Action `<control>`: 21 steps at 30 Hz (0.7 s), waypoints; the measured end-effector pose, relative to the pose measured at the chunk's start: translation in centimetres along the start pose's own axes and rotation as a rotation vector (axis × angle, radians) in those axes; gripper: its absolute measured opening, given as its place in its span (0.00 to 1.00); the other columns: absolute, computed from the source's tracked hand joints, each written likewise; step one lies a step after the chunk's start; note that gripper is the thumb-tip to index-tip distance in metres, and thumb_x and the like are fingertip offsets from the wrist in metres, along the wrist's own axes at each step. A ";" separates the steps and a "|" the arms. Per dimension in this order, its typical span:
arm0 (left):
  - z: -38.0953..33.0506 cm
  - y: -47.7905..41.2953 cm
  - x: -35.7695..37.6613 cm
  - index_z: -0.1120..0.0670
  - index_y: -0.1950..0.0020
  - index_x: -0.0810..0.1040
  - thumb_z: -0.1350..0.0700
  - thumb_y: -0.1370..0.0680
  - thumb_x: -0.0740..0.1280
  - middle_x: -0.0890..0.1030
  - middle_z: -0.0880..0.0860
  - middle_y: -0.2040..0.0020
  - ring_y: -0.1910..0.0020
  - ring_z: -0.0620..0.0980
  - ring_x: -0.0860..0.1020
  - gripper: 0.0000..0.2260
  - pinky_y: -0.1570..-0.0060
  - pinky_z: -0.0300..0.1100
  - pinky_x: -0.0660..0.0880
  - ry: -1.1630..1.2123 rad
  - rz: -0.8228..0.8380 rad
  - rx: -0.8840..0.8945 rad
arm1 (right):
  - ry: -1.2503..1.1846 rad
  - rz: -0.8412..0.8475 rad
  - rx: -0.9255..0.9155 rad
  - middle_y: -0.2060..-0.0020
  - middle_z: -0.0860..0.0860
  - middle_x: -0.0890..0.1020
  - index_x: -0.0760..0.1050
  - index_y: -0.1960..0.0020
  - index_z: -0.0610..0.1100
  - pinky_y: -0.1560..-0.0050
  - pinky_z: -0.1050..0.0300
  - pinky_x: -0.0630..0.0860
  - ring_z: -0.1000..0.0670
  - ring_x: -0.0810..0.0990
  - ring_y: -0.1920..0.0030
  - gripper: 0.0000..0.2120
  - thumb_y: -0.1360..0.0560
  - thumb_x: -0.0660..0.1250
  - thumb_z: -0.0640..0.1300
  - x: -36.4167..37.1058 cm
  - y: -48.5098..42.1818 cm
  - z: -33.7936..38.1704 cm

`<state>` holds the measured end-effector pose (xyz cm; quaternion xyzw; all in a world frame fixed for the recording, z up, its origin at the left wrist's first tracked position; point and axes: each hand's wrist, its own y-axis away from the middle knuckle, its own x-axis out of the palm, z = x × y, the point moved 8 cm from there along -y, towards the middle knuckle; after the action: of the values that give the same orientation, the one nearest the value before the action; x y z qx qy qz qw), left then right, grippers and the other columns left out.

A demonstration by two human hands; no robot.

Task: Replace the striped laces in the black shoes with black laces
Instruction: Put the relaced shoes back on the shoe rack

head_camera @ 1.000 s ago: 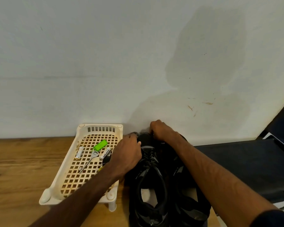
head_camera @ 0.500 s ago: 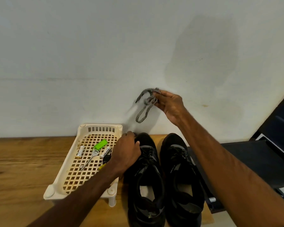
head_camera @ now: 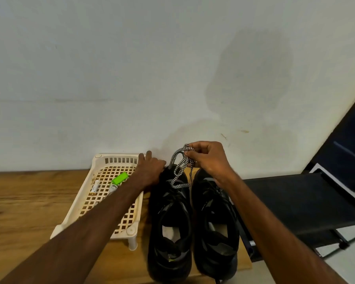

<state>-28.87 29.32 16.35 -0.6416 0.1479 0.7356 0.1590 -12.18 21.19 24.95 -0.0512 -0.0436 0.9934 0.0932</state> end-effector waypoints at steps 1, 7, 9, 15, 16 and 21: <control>0.1 -0.2 0.6 0.47 0.32 0.73 0.54 0.20 0.65 0.81 0.54 0.39 0.29 0.61 0.64 0.17 0.33 0.60 0.61 -0.012 0.047 0.017 | 0.001 -0.001 0.009 0.57 0.41 0.88 0.85 0.47 0.37 0.56 0.51 0.86 0.47 0.87 0.60 0.08 0.26 0.76 0.33 -0.2 0.1 -0.2; 0.4 -0.5 1.2 0.45 0.34 0.77 0.54 0.20 0.63 0.81 0.53 0.40 0.32 0.58 0.68 0.14 0.36 0.58 0.61 -0.076 0.062 0.014 | 0.096 0.011 0.029 0.58 0.43 0.88 0.85 0.48 0.39 0.56 0.50 0.86 0.44 0.88 0.58 0.08 0.27 0.78 0.36 -1.0 0.9 -1.4; 0.4 -0.7 0.7 0.46 0.36 0.80 0.53 0.19 0.64 0.82 0.53 0.43 0.35 0.57 0.71 0.13 0.37 0.56 0.61 -0.058 -0.018 0.000 | 0.115 0.006 0.036 0.58 0.44 0.88 0.86 0.49 0.41 0.54 0.47 0.86 0.44 0.88 0.57 0.08 0.27 0.78 0.37 -1.2 0.9 -1.6; 1.2 -0.4 -1.2 0.48 0.46 0.85 0.50 0.19 0.64 0.84 0.50 0.53 0.45 0.54 0.76 0.10 0.43 0.52 0.63 0.017 -0.220 -0.050 | 0.173 -0.011 0.029 0.56 0.45 0.88 0.86 0.48 0.41 0.49 0.43 0.85 0.44 0.88 0.55 0.09 0.28 0.79 0.39 -2.0 0.7 -2.0; 1.7 -0.2 -2.1 0.47 0.46 0.86 0.49 0.19 0.65 0.85 0.49 0.53 0.46 0.53 0.76 0.10 0.43 0.52 0.63 0.108 -0.278 -0.074 | 0.185 -0.011 0.026 0.56 0.45 0.88 0.86 0.49 0.42 0.48 0.43 0.85 0.44 0.88 0.54 0.09 0.28 0.79 0.40 -2.1 0.7 -2.0; 3.9 1.5 -8.2 0.55 0.44 0.87 0.52 0.21 0.71 0.87 0.50 0.53 0.55 0.44 0.82 0.10 0.47 0.43 0.78 0.903 -0.587 -0.191 | 0.146 -0.012 0.036 0.59 0.45 0.88 0.86 0.50 0.41 0.51 0.43 0.86 0.44 0.88 0.58 0.07 0.28 0.79 0.38 -2.0 0.8 -1.8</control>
<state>-31.96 29.20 25.00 -0.9196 -0.0513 0.3218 0.2194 -10.22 20.17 23.23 -0.1217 -0.0190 0.9870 0.1032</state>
